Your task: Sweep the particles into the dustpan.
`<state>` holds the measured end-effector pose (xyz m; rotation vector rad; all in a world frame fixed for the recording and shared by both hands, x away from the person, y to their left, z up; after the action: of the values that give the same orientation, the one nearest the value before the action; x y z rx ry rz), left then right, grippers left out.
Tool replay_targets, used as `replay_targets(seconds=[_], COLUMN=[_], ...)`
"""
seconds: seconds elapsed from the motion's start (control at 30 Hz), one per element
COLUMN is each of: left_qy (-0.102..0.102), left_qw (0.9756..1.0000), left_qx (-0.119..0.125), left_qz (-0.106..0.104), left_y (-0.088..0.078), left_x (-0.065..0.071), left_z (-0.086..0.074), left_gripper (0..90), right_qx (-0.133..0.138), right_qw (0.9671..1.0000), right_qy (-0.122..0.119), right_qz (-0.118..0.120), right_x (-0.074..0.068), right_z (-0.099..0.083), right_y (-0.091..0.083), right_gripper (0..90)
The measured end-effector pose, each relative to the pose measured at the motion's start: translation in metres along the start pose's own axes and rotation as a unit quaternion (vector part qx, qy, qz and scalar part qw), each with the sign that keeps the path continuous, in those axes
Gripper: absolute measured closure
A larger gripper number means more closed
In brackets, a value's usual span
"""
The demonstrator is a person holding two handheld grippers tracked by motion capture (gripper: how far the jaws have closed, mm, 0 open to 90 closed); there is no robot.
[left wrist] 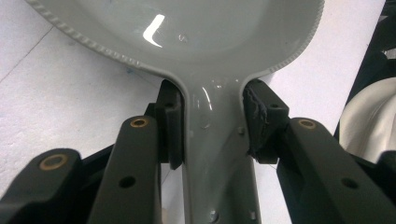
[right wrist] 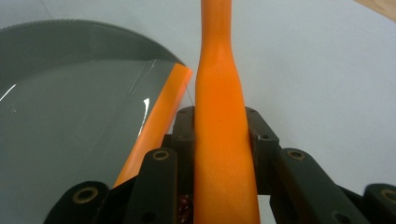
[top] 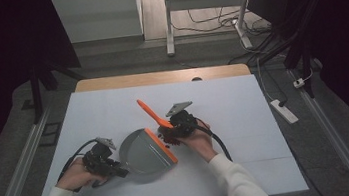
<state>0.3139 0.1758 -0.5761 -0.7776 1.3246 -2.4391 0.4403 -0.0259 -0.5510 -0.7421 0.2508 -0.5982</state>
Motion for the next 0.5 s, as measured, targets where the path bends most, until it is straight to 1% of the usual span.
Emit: replay_targets(seconds=[0.1, 0.2, 0.23, 0.4, 0.5], left_qy=[0.000, 0.000, 0.000, 0.001, 0.001], left_qw=[1.0000, 1.0000, 1.0000, 1.0000, 1.0000], left_qx=[0.000, 0.001, 0.000, 0.001, 0.000], left_qz=[0.000, 0.001, 0.001, 0.000, 0.000], left_y=[0.000, 0.000, 0.000, 0.000, 0.000], left_x=[0.000, 0.000, 0.000, 0.000, 0.000], left_z=[0.000, 0.000, 0.000, 0.000, 0.000], left_gripper=[61.8, 61.8, 61.8, 61.8, 61.8], right_qx=[0.003, 0.002, 0.003, 0.004, 0.005], right_qw=[0.9999, 0.9999, 0.9999, 0.9998, 0.9997], right_qy=[0.000, -0.006, -0.003, -0.010, -0.008], right_qz=[0.013, 0.013, 0.015, 0.015, 0.021], right_x=[-0.006, -0.009, -0.011, -0.014, -0.018], right_z=[0.001, 0.002, 0.002, 0.002, 0.003], right_y=[0.002, 0.002, 0.003, 0.004, 0.004], right_gripper=[70.2, 70.2, 70.3, 70.2, 70.2])
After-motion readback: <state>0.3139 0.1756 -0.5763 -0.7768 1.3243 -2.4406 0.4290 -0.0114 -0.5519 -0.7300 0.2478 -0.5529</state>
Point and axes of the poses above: each handheld gripper's, and its own axes: y roughly forward along the jaws, z roughly out of its top, x roughly to its right, the point moved 8 cm from there along y, roughly forward along the jaws, and after that the axes turned 5 degrees about y, right-handed, at the moved point
